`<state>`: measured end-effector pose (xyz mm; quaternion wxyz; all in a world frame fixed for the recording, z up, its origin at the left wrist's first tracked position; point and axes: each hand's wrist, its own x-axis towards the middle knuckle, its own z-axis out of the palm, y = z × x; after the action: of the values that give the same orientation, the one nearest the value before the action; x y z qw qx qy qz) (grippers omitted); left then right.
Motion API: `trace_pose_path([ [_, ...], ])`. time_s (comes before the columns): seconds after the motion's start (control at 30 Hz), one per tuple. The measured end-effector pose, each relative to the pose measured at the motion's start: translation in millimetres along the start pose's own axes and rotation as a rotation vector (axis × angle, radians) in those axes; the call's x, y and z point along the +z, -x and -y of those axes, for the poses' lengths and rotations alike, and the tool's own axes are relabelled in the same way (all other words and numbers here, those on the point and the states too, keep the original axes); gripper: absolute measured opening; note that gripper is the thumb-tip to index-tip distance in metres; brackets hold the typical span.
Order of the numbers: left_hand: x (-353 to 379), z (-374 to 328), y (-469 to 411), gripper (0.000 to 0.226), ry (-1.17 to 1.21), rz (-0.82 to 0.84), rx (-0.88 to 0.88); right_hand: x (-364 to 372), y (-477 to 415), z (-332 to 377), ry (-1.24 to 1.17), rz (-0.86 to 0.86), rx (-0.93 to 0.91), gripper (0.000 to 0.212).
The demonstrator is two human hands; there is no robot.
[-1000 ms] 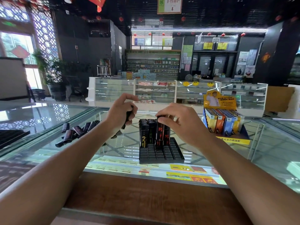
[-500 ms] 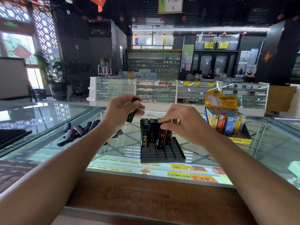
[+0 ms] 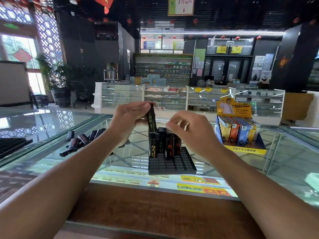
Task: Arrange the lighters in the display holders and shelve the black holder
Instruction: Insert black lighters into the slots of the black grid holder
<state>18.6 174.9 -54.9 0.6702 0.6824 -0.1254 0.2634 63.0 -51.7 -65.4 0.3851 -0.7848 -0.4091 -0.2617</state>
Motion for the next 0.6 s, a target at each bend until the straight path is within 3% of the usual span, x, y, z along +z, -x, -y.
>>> trace_pose_path([
  [0.17, 7.7, -4.5, 1.4, 0.029, 0.012, 0.029, 0.041, 9.0, -2.1, 13.7, -0.247, -0.082, 0.108, 0.021],
  [0.3, 11.1, -7.0, 3.0, 0.029, -0.033, 0.041, 0.09, 6.5, -3.7, 15.4, -0.325, -0.047, 0.125, 0.024],
  [0.4, 6.6, -6.5, -0.6, 0.017, -0.127, 0.016, 0.099, 2.1, -4.5, 13.7, -0.324, -0.042, 0.111, 0.042],
  [0.5, -3.3, 5.5, -6.3, 0.016, -0.44, -0.063, 0.135, 0.5, -4.2, 12.7, -0.255, -0.058, 0.109, 0.055],
  [0.6, -14.8, 16.1, -5.8, 0.023, -1.116, -0.051, 0.14, 4.2, -2.0, 14.2, -0.243, -0.048, 0.076, 0.05],
])
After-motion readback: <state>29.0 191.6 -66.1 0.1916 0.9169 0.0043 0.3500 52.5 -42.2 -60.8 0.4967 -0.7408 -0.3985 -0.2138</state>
